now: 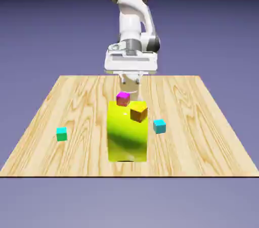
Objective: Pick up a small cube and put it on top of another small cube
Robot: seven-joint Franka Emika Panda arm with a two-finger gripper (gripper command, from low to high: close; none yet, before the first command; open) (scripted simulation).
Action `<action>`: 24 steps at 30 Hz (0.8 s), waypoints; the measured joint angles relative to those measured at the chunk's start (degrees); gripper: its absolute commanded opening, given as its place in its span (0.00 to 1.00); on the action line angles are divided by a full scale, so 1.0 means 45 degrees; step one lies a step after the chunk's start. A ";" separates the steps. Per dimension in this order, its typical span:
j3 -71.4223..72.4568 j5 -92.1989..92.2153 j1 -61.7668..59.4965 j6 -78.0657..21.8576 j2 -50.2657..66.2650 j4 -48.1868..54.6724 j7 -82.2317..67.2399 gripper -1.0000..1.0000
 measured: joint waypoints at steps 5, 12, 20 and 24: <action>0.0299 0.1619 0.2308 -0.1527 0.1294 -0.0459 0.1491 0.50; 0.0717 0.3886 0.5538 -0.3664 0.3105 -0.1102 0.3578 0.50; 0.2450 0.2646 0.5030 -0.4854 0.5733 -0.2232 0.2423 0.50; 0.2298 0.2556 0.5188 -0.3106 0.7577 -0.2135 0.2453 0.50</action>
